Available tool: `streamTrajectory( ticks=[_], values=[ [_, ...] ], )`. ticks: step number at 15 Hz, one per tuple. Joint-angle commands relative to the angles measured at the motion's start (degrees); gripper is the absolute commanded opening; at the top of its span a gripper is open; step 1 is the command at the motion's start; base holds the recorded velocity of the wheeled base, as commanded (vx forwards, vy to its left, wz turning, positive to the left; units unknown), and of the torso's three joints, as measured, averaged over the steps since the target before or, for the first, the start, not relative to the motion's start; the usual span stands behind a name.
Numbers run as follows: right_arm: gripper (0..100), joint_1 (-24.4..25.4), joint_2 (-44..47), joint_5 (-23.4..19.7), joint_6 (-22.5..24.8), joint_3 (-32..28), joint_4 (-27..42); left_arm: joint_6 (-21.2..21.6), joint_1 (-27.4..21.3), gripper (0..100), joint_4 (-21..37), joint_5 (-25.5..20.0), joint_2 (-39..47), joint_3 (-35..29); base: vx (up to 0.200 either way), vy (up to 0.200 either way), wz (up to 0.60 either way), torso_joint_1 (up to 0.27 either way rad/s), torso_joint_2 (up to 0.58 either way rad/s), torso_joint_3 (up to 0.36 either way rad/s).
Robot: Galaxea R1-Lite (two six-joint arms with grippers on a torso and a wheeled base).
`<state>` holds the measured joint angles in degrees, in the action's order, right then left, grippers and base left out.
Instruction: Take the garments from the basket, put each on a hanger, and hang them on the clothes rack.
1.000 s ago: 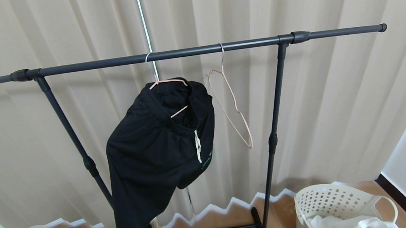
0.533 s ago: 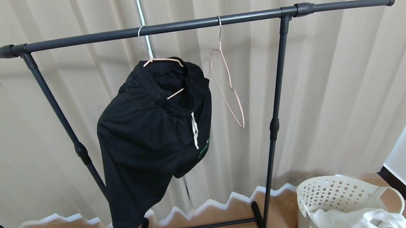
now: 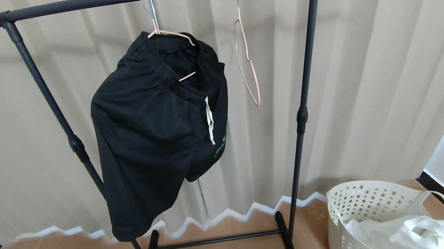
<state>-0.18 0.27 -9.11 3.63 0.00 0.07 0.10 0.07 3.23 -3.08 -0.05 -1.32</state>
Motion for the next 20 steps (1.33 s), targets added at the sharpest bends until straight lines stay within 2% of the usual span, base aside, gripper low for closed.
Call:
streamTrajectory(
  ticks=[1, 8, 13, 18, 20],
  values=[
    [100, 0.0, 0.1, 0.0, 0.1, 0.0, 0.0, 0.0, 0.0, 100, 0.0, 0.0, 0.0, 0.0, 0.0, 0.0, 0.0, -0.085, 0.47, 0.364],
    [100, 0.0, 0.1, 0.0, 0.0, 0.0, 0.0, 0.0, 0.0, 100, 0.0, 0.0, 0.0, 0.0, 0.0, 0.0, 0.0, -0.053, 0.43, 0.372],
    [100, 0.0, 0.1, 0.0, 0.0, 0.0, 0.0, 0.0, 0.0, 100, 0.0, 0.0, 0.0, 0.0, 0.0, 0.0, 0.0, -0.001, 0.06, 0.057],
    [100, 0.0, 0.1, 0.0, -0.1, 0.0, 0.0, 0.0, 0.0, 100, 0.0, 0.0, 0.0, 0.0, 0.0, 0.0, -0.6, 0.002, 0.01, 0.005],
    [100, 0.0, 0.1, 0.0, -0.1, 0.0, -0.1, 0.0, 0.0, 100, 0.0, 0.0, 0.0, 0.0, 0.0, 0.0, 0.0, 0.0, 0.0, 0.0]
  ],
)
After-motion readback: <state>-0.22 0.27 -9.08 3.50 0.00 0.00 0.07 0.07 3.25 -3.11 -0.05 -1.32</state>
